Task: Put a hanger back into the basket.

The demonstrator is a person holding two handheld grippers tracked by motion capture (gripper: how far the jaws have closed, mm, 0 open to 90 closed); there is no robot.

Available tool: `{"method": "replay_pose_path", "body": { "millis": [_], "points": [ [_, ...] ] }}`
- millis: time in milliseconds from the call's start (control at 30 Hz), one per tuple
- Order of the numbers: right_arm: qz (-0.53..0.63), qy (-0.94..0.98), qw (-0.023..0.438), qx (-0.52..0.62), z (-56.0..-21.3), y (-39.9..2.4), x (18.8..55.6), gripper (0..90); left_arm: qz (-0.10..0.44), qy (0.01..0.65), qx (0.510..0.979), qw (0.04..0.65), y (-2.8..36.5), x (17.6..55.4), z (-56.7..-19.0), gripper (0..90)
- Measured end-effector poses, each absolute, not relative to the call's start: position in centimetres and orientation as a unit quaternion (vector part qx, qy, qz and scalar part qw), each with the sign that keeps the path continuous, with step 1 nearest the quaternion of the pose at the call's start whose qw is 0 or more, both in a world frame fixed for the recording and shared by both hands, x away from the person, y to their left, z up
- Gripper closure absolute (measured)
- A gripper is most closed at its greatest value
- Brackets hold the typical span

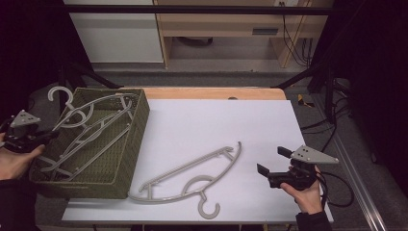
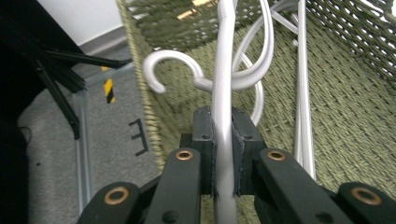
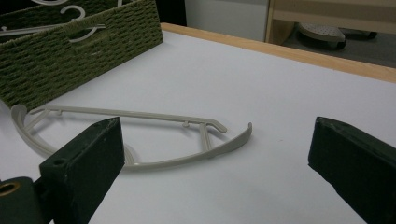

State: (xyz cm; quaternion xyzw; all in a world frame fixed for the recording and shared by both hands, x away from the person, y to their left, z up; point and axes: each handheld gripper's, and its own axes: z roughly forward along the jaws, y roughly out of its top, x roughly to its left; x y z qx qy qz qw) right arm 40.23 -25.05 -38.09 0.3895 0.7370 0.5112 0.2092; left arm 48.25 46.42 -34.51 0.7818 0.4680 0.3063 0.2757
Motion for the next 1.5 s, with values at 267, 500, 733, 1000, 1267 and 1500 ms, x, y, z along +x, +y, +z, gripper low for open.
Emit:
{"method": "replay_pose_path", "body": {
  "millis": [267, 500, 733, 1000, 1267, 1500],
  "points": [
    [0.507, 0.742, 0.208, 0.385, -38.1, -24.9, 40.3, 3.8, 0.277, 0.482, 0.787, 0.268, 45.6, 48.9, -36.5, 82.6],
    [0.507, 0.743, 0.208, 0.384, -38.2, -24.8, 40.3, 3.8, 0.244, 0.504, 0.792, 0.244, 45.3, 49.6, -38.3, 82.3],
    [0.506, 0.744, 0.207, 0.384, -38.2, -24.6, 40.3, 3.8, 0.239, 0.509, 0.801, 0.205, 44.3, 50.0, -38.6, 77.9],
    [0.506, 0.744, 0.208, 0.383, -38.1, -24.5, 40.3, 3.8, 0.250, 0.497, 0.795, 0.241, 43.8, 48.8, -37.0, 69.4],
    [0.510, 0.743, 0.209, 0.380, -37.9, -24.4, 40.4, 3.8, 0.264, 0.453, 0.784, 0.334, 40.9, 46.7, -34.6, 58.2],
    [0.510, 0.743, 0.209, 0.381, -37.9, -24.3, 40.4, 3.8, 0.264, 0.403, 0.775, 0.410, 37.2, 44.6, -33.3, 41.2]
  ]
}}
